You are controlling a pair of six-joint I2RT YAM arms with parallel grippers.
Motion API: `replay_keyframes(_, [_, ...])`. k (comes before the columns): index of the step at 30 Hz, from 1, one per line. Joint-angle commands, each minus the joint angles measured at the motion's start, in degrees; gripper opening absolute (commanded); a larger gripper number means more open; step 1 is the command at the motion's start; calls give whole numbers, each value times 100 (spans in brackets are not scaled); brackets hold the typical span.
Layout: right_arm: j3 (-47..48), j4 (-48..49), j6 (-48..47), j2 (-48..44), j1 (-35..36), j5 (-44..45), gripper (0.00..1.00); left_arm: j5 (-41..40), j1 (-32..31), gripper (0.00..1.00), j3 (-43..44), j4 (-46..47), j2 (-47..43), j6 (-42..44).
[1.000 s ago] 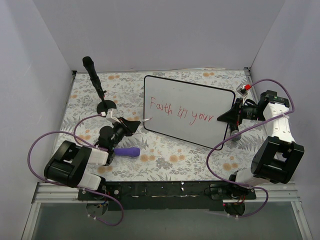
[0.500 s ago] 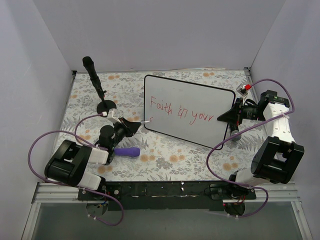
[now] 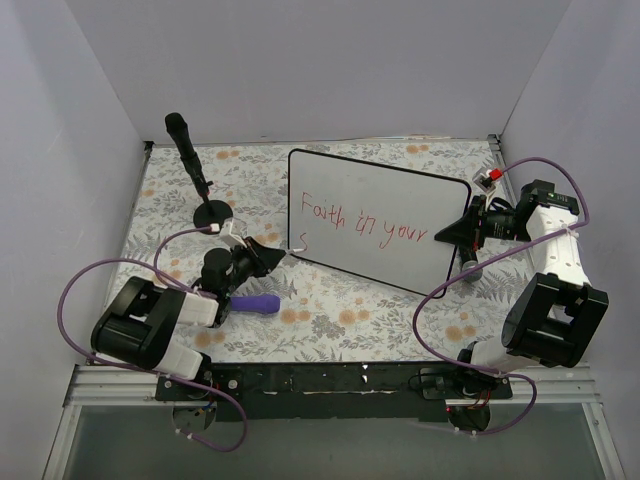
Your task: Write a sentence on the whiteboard
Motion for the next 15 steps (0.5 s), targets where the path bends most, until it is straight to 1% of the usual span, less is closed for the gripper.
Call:
replay_keyframes(1, [48, 65, -234, -181, 53, 296, 1, -488, 0, 0, 89, -518, -331, 152])
replay_keyframes(5, [48, 65, -226, -199, 53, 287, 1, -665, -9, 0, 116, -713, -561, 232])
replay_keyframes(7, [40, 65, -234, -190, 53, 287, 1, -683, -9, 0, 81, -661, -631, 241])
replay_keyframes(9, [31, 65, -234, -199, 53, 287, 1, -569, -9, 0, 46, -564, -736, 241])
replay_keyframes(13, [31, 65, -243, -216, 53, 296, 1, 10, 0, 0, -183, 226, -921, 170])
replay_keyframes(15, [40, 65, -243, -225, 53, 287, 1, 195, 0, 0, -262, 306, -1087, 118])
